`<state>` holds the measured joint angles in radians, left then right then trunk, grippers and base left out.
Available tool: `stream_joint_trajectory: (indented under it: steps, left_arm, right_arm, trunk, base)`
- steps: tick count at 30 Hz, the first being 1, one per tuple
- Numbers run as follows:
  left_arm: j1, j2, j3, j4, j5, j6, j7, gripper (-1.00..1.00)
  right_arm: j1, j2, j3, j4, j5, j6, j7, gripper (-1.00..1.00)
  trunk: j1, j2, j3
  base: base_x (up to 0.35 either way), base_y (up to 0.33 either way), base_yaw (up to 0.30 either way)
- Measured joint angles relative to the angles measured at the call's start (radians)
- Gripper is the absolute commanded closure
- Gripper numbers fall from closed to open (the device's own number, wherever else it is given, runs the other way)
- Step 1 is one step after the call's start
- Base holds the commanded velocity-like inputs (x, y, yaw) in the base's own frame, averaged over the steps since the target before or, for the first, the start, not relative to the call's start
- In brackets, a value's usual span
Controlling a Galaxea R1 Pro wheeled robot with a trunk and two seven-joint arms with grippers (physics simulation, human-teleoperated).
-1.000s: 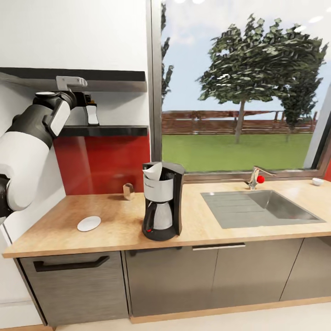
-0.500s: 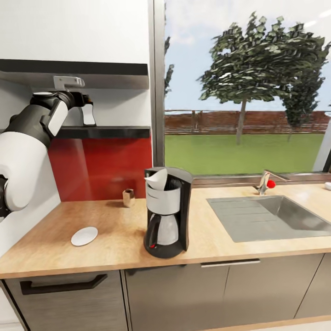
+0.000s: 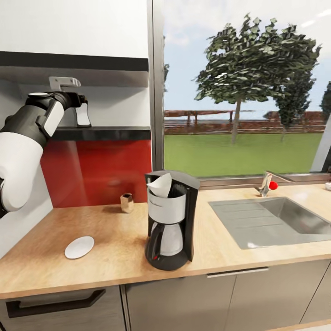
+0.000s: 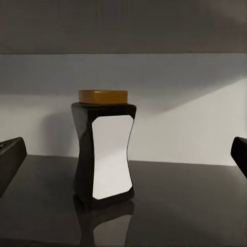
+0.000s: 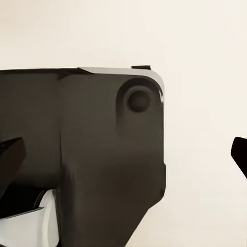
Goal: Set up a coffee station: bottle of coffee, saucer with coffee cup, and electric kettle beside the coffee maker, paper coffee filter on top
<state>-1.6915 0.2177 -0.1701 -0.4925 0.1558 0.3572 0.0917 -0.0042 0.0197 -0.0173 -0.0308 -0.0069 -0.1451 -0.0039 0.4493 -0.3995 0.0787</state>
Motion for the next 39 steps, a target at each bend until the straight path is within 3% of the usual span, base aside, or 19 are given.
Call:
stream_joint_trajectory:
  steps: [19, 39]
  left_arm:
    - [0.019, 0.011, 0.001, -0.001, 0.002, 0.0, -0.001, -1.0]
    - [0.022, 0.008, -0.001, -0.001, 0.004, 0.0, 0.0, -1.0]
  right_arm:
    - [0.0, 0.002, -0.001, 0.0, -0.001, 0.0, 0.001, -1.0]
    - [0.0, 0.0, -0.002, 0.001, -0.001, 0.0, 0.001, -1.0]
  trunk:
    - [0.0, 0.0, 0.0]
    - [0.0, 0.0, 0.0]
  base:
    - [0.091, 0.131, -0.006]
    - [0.061, 0.007, 0.0]
